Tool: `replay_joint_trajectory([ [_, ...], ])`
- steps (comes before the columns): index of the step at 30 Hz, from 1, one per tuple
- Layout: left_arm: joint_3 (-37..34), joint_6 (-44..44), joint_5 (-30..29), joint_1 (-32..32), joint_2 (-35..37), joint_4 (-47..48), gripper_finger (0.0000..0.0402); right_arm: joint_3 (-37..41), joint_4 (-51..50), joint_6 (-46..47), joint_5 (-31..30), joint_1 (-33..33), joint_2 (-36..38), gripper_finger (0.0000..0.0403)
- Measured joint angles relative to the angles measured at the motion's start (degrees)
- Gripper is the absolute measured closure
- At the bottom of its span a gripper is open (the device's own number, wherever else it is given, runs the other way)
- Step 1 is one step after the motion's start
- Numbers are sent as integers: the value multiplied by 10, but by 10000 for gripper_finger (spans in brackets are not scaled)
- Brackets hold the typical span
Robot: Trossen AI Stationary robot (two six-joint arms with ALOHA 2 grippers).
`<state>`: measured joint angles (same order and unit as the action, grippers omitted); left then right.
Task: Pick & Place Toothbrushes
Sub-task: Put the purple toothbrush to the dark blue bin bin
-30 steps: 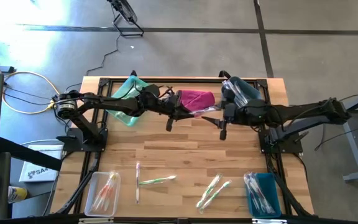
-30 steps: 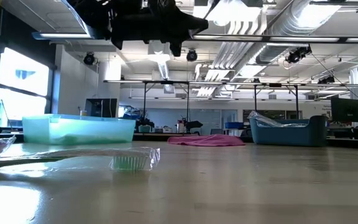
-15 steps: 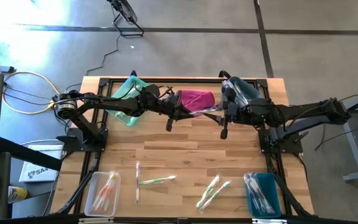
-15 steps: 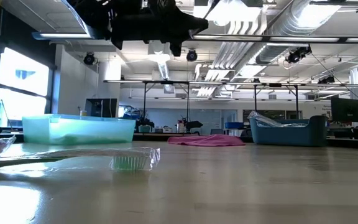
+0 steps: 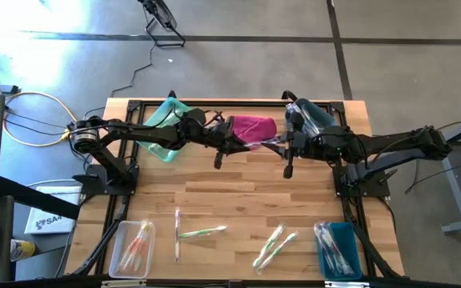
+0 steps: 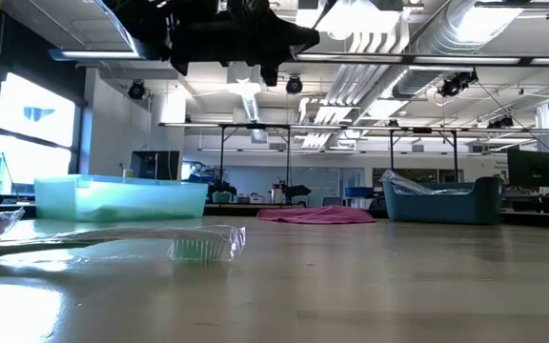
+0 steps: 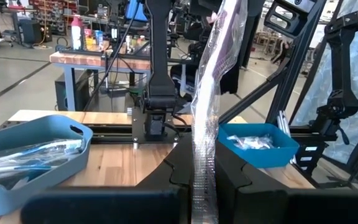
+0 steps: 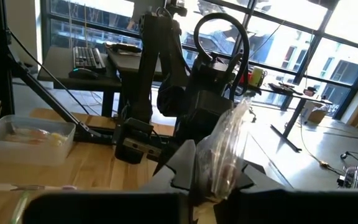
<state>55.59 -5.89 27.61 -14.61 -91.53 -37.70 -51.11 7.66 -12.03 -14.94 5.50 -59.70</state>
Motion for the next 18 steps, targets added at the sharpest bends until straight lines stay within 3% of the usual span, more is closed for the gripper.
replay_joint_trajectory([
  [7,0,-4,-3,0,0,2,344,0,-3,-1,2,0,0,389],
  [18,0,-4,-3,0,0,19,217,0,-6,-1,1,0,0,389],
])
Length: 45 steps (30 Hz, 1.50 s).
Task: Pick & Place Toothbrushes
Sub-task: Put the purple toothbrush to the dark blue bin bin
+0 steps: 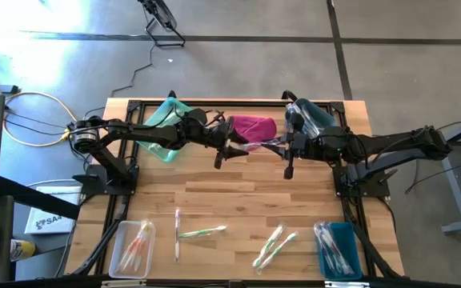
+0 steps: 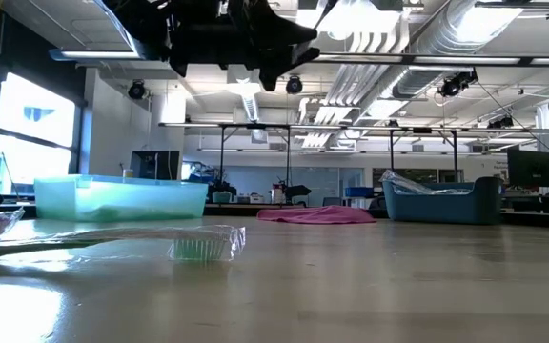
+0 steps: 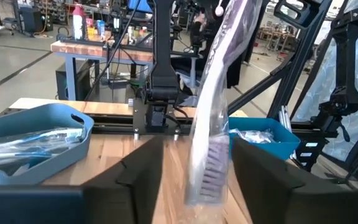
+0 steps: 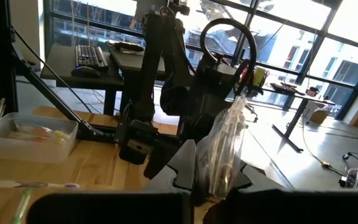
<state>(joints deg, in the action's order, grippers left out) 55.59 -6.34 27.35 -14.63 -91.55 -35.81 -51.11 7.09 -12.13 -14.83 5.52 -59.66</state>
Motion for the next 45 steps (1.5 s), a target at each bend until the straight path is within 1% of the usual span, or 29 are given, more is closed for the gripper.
replay_joint_trajectory([
  [5,0,0,0,0,0,0,182,0,-2,3,0,0,0,389],
  [11,0,0,1,0,0,0,159,0,-3,4,0,0,0,389],
  [22,0,0,2,0,0,0,155,0,-5,5,-1,0,0,389],
  [24,0,-2,2,0,0,1,155,0,-7,17,-8,0,0,389],
  [27,0,2,3,0,0,9,155,0,-27,32,-38,0,0,390],
  [30,0,33,3,0,0,13,155,0,-52,51,-61,0,0,390],
  [34,-1,49,25,0,0,23,155,0,-74,80,-63,0,0,390],
  [37,-2,64,30,0,0,46,155,0,-96,106,-63,0,11,390],
  [41,-29,72,32,-9,21,41,155,0,-139,147,-63,0,37,390],
  [45,-80,73,31,-37,70,33,155,0,-173,189,-64,3,63,390],
])
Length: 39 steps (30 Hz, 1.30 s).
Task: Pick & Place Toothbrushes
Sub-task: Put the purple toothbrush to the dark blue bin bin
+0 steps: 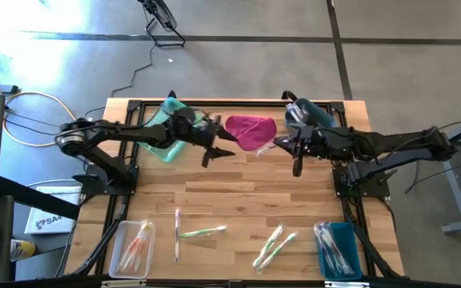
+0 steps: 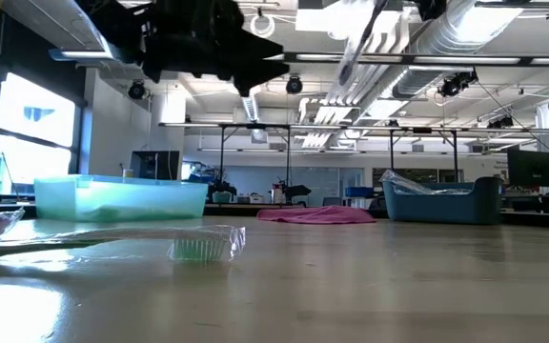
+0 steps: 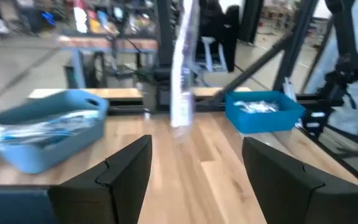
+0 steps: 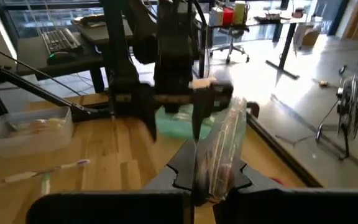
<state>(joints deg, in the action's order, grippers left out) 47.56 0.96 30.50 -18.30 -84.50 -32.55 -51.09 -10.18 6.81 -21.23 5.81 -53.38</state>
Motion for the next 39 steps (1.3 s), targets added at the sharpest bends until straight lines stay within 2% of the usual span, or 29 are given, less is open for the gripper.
replay_joint_trajectory([
  [3,-52,-13,-2,-24,45,-39,155,-1,-34,48,-3,8,10,390],
  [7,-123,-30,-4,-49,95,-85,155,-13,-133,143,-8,21,10,390],
  [14,-187,-56,-32,-65,141,-85,155,-131,-340,323,-4,58,-34,390],
  [19,-195,-60,-31,-64,141,-83,155,-220,-479,479,17,101,-66,390],
  [28,-196,-75,-31,-64,141,-73,155,-231,-633,778,1,228,-100,390],
  [31,-196,-75,-30,-64,141,-59,155,-231,-662,845,1,280,-112,390],
  [39,-196,-88,-30,-64,141,-45,155,-231,-664,981,11,389,-143,390],
])
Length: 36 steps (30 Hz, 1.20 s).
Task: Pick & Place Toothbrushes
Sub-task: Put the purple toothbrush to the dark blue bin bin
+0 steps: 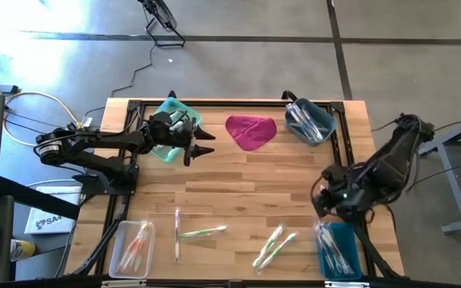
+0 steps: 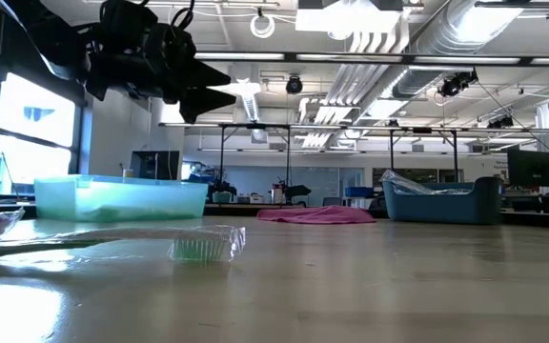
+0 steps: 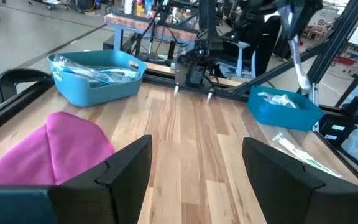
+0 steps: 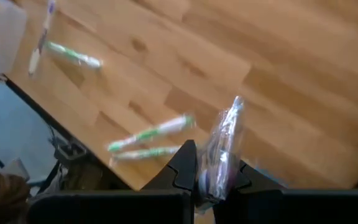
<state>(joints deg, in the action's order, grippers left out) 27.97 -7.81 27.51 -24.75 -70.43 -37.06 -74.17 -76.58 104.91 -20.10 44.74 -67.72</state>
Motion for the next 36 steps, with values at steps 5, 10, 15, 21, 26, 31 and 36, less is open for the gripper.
replay_joint_trajectory([
  [5,0,0,0,0,0,0,155,0,-8,90,13,62,-24,390],
  [10,0,0,0,0,0,1,155,0,-30,190,41,124,-63,390],
  [15,0,0,-1,0,0,1,155,0,-29,258,57,176,-109,390],
  [21,0,5,-2,0,0,1,155,0,-27,271,57,207,-158,390],
  [26,0,5,-2,0,0,1,155,0,-24,271,59,218,-193,390],
  [31,0,0,-2,0,0,1,155,0,-7,272,94,221,-217,390],
  [36,0,0,-2,0,0,1,155,0,5,273,92,220,-238,390],
])
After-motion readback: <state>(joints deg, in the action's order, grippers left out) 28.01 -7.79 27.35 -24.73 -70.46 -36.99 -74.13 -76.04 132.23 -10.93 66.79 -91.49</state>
